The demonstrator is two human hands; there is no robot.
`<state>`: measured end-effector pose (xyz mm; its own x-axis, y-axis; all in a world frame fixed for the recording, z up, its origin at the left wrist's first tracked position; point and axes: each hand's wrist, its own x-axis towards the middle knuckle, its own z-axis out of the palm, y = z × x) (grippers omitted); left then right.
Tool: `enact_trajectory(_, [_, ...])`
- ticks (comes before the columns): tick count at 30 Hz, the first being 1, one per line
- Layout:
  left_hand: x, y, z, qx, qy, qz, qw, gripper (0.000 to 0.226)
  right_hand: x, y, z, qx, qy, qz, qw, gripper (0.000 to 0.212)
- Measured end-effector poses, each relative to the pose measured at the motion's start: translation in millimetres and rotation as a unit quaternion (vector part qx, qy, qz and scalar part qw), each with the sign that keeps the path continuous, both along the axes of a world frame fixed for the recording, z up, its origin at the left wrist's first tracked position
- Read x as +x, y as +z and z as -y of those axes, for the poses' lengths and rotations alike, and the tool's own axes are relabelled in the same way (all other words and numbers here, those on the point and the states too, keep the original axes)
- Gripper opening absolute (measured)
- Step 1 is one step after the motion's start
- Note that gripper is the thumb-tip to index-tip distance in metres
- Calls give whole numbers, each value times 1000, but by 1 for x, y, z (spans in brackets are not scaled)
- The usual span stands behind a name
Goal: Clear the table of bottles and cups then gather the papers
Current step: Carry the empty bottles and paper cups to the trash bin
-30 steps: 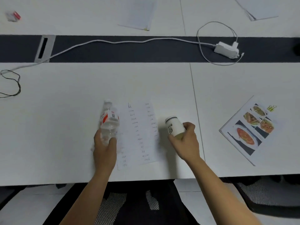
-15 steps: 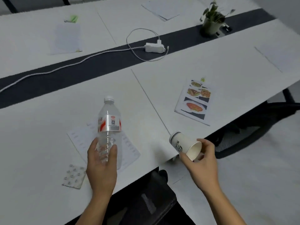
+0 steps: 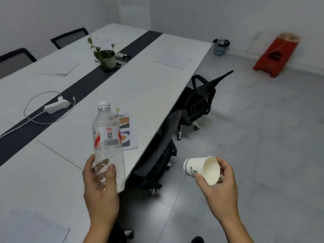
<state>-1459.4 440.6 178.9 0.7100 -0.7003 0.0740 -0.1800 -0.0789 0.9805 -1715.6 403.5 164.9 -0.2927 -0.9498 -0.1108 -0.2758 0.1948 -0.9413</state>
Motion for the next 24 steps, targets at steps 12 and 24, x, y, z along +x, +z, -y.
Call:
enact_trajectory(12, [-225,-4,159,-35,-150,27,988,69,-230,-1,110,-36,-104,4,994,68])
enact_trajectory(24, [-335,-16,434,-55,-238,-23,969,62,-325,3,358,-42,-163,-30,985,79])
